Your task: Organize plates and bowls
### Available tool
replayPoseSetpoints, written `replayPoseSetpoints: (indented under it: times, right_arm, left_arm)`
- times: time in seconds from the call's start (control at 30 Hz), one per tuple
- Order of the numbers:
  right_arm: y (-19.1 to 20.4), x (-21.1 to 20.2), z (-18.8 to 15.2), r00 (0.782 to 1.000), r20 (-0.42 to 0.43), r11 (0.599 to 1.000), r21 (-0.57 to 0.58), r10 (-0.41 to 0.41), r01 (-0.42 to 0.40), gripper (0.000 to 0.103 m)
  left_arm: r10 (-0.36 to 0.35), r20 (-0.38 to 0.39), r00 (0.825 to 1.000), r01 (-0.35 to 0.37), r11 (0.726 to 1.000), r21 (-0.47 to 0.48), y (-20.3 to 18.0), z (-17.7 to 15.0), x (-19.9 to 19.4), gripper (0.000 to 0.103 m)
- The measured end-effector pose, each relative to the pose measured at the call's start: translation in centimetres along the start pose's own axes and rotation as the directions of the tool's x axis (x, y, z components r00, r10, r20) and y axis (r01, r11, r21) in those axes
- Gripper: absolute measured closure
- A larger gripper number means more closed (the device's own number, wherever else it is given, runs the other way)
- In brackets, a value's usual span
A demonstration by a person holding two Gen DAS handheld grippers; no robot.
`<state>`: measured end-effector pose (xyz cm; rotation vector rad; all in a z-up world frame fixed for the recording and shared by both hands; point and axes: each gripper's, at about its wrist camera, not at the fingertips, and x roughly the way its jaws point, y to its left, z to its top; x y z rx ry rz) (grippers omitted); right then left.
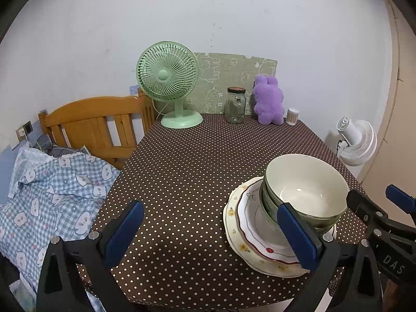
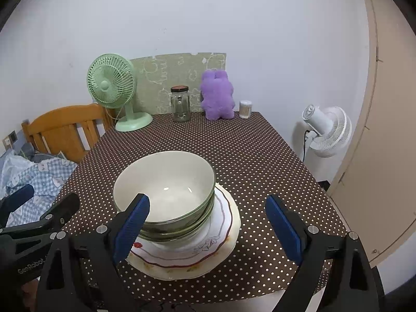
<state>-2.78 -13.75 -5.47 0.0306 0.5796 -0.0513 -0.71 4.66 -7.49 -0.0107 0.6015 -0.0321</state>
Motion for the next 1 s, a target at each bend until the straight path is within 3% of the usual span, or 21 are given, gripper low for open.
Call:
replayPoseSetpoints:
  times: [1.0]
  right_arm:
    - [-0.8,-0.1,-0.4,1.0,-0.021,1.0,0.013,-0.008,0.009,0.011]
  left_arm:
    - [-0.002,-0.003,1.0,0.002,1.0,0.006,-1.2,-0.2,-0.4,0.0]
